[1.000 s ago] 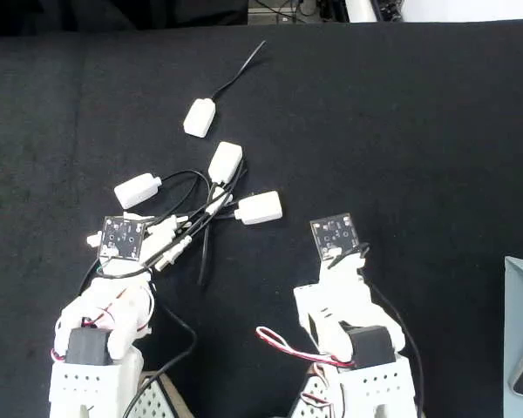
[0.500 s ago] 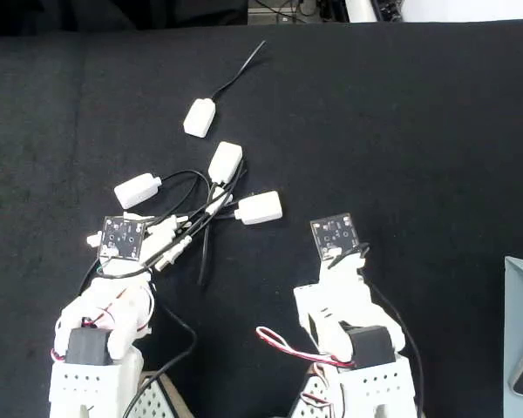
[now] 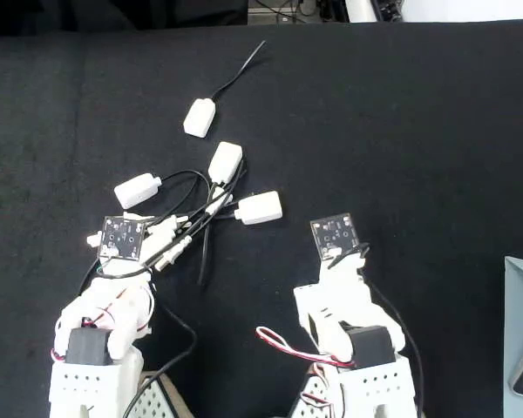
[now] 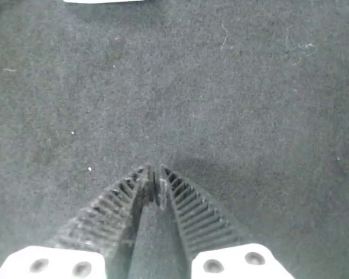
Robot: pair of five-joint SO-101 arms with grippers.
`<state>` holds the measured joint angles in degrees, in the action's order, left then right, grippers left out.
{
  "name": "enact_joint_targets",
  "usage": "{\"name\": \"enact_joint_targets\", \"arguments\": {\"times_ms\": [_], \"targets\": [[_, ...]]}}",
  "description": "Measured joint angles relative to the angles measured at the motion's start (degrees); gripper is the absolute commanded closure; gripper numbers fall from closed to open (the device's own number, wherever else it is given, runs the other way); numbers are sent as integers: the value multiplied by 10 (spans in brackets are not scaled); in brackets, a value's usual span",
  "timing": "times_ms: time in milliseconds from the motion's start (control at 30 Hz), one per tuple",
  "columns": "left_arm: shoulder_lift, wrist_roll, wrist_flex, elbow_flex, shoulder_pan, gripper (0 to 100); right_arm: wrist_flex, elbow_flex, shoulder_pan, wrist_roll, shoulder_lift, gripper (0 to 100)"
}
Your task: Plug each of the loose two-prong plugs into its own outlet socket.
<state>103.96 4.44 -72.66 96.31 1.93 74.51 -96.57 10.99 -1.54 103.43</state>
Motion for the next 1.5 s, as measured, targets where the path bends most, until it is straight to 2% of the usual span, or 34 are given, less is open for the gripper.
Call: {"name": "enact_joint_targets", "arguments": {"times_ms": [800, 1133, 1367, 1500], "targets": [[0, 1, 0, 0, 2, 967, 0, 0, 0, 0, 0, 985], [0, 2, 54, 0, 123, 967, 0, 0, 0, 0, 0, 984], [0, 2, 63, 0, 141, 967, -8, 0, 0, 0, 0, 984], [0, 2, 63, 0, 142, 967, -43, 1, 0, -55, 0, 984]]}}
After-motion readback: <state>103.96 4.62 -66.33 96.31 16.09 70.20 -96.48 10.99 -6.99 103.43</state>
